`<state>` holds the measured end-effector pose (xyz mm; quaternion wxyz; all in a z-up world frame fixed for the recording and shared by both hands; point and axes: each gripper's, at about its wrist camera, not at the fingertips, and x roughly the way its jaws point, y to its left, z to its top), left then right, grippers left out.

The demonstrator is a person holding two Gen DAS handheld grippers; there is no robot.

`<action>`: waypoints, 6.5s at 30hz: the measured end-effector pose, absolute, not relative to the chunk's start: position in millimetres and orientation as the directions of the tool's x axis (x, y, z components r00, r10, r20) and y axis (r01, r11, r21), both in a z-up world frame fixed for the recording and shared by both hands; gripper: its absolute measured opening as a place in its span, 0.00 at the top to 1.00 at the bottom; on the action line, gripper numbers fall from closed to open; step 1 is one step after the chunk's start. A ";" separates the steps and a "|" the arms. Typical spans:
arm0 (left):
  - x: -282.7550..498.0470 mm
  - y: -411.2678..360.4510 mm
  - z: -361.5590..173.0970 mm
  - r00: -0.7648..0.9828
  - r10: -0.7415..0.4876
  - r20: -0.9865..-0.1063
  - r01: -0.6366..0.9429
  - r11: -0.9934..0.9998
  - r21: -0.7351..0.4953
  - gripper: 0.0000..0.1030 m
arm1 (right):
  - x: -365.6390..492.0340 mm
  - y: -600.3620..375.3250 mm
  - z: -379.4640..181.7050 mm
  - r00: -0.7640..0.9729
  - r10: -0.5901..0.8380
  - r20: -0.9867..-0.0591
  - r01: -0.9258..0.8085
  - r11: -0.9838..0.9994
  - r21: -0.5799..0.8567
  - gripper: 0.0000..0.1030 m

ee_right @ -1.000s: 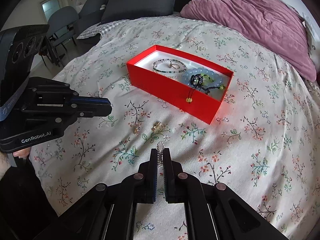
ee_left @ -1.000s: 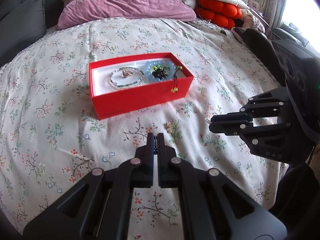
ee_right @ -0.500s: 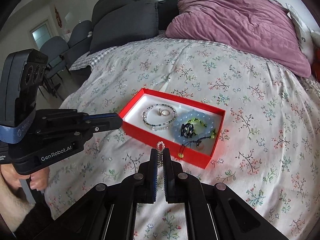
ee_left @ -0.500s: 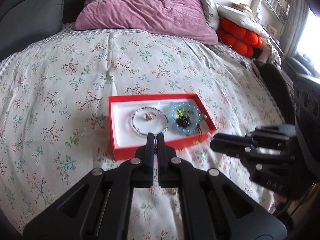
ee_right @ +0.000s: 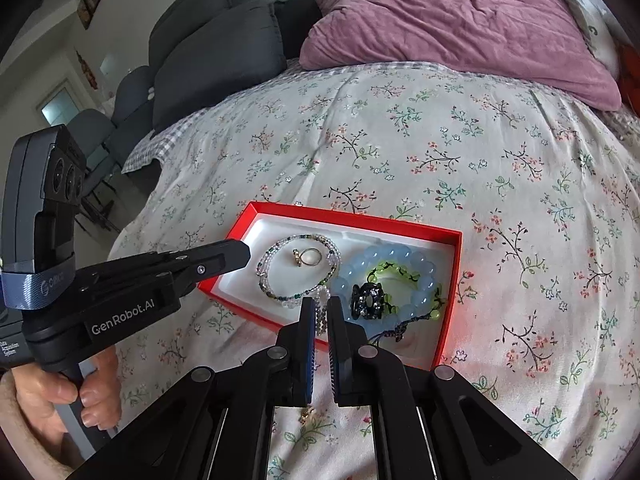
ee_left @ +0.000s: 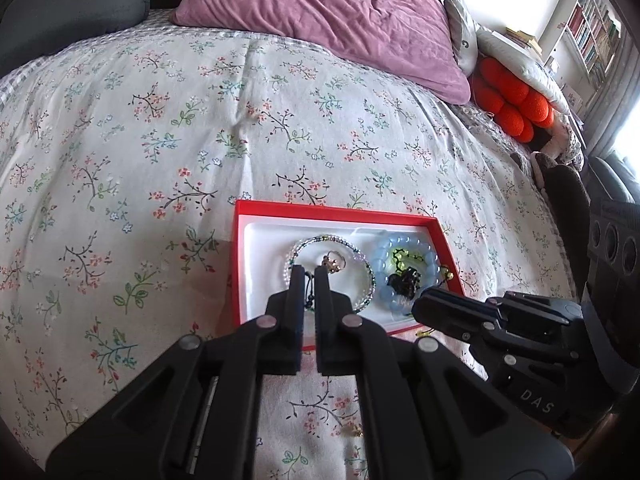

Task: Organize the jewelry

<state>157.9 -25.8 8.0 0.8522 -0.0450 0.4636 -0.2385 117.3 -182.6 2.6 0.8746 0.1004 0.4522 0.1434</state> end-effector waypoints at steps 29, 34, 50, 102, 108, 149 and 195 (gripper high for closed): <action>102.7 1.4 8.4 0.485 -0.300 -0.822 0.339 0.930 -0.140 0.19 | 59.2 -186.3 -15.0 0.449 0.232 -0.863 -0.228 0.963 0.140 0.88; 90.5 -1.5 -6.2 0.456 -0.243 -0.856 0.336 0.938 -0.088 0.17 | 43.8 -191.3 -31.7 0.413 0.159 -0.897 -0.190 0.978 0.086 0.81; 59.3 -11.8 -37.7 0.443 -0.193 -0.875 0.333 0.942 -0.040 0.09 | 15.8 -203.4 -50.4 0.459 -0.055 -0.887 -0.047 0.995 -0.086 0.16; 54.9 -20.7 -36.8 0.444 -0.234 -0.865 0.462 0.887 -0.003 0.90 | 50.4 -138.2 -63.8 0.469 0.048 -0.882 -0.160 0.987 -0.032 0.11; 55.5 -11.6 -36.0 0.435 -0.240 -0.868 0.455 0.890 -0.018 0.90 | 63.9 -125.5 -65.4 0.485 0.045 -0.873 -0.156 0.987 -0.036 0.37; 59.2 3.2 -23.0 0.443 -0.263 -0.857 0.448 0.893 -0.043 0.90 | 54.3 -131.2 -32.7 0.502 0.154 -0.851 -0.168 0.983 0.079 0.89; 132.8 -56.5 8.3 0.548 -0.325 -0.771 0.456 0.889 -0.051 0.61 | 120.4 -195.7 10.4 0.608 0.233 -0.758 -0.018 0.960 0.281 0.85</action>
